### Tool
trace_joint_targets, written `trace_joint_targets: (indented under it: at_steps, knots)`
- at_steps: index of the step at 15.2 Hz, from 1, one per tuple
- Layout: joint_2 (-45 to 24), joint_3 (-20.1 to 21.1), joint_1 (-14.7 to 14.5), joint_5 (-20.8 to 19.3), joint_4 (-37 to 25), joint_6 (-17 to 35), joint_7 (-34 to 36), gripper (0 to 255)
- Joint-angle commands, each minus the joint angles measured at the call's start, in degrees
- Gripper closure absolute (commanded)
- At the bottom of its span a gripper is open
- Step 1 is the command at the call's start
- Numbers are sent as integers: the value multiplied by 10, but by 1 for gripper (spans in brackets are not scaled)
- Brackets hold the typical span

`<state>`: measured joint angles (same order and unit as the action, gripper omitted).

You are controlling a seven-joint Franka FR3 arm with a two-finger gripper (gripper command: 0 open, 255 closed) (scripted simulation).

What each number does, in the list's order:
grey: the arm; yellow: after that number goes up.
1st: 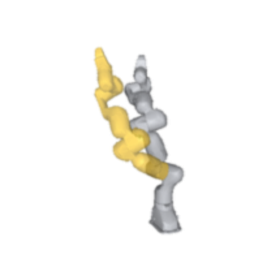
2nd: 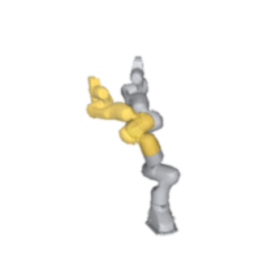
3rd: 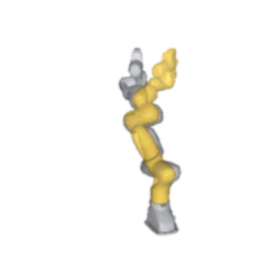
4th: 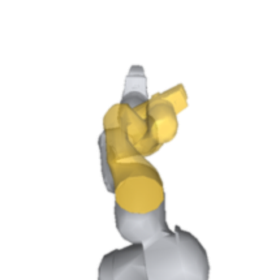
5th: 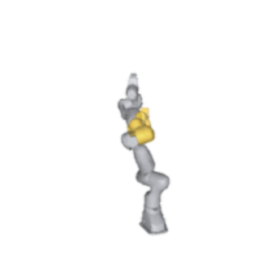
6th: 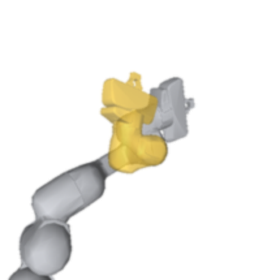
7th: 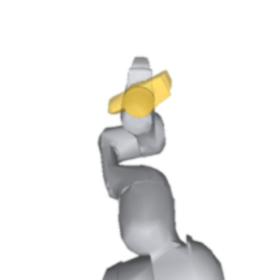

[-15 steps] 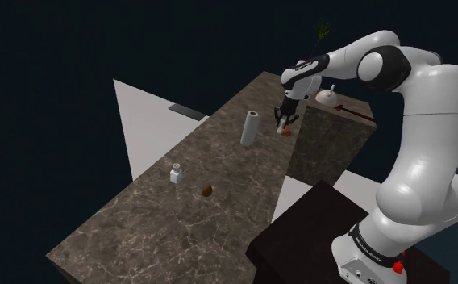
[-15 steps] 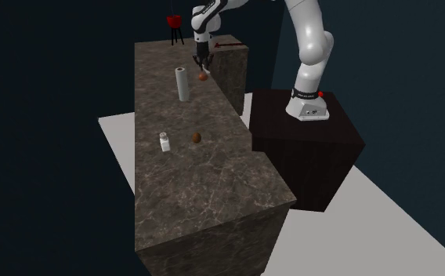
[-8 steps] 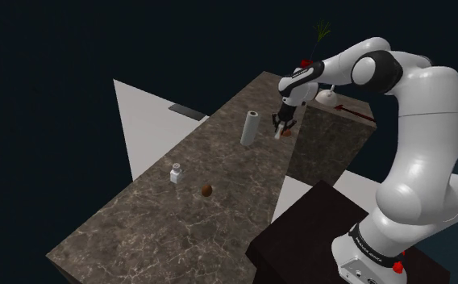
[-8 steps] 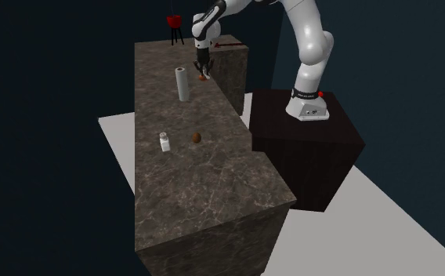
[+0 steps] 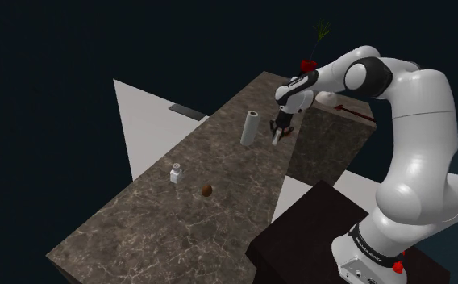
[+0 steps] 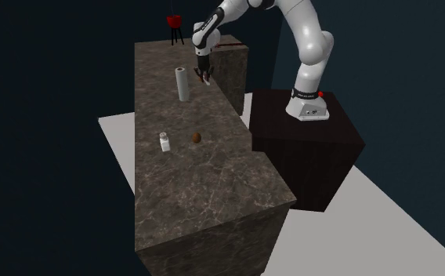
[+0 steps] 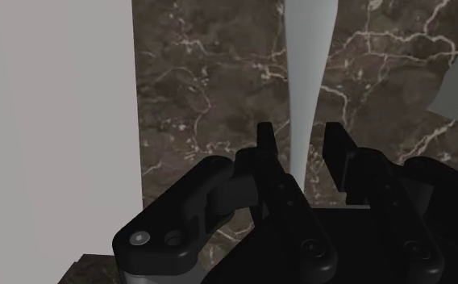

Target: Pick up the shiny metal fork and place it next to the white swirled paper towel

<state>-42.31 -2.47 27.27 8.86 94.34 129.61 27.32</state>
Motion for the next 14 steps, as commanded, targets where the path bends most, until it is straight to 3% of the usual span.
trace_joint_targets:
  at_steps: [1,14]
  knots:
    - [-12,1,1,1,-4,8,-1,255]
    - [-77,5,4,5,-27,50,-7,255]
